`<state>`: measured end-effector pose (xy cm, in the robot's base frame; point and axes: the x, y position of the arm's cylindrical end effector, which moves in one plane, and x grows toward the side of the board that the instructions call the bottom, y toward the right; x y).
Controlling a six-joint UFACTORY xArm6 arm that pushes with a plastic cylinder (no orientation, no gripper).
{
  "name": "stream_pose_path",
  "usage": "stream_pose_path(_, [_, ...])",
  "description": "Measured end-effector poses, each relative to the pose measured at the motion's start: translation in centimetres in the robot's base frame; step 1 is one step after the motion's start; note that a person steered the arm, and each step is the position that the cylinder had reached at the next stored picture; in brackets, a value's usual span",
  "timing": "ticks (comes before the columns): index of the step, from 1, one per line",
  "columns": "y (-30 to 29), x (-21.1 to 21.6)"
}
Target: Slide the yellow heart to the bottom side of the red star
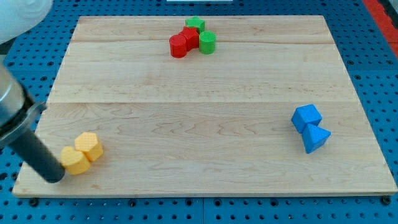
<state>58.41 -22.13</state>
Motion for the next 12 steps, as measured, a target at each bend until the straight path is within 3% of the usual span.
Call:
stream_pose_path(4, [13.1, -9.8])
stream_pose_path(6, [14.8, -9.8])
stream_pose_path(8, [23.1, -14.1])
stream_pose_path(9, [24.5, -15.3])
stream_pose_path(10, [21.7, -19.2])
stream_pose_path(12, [19.6, -19.0])
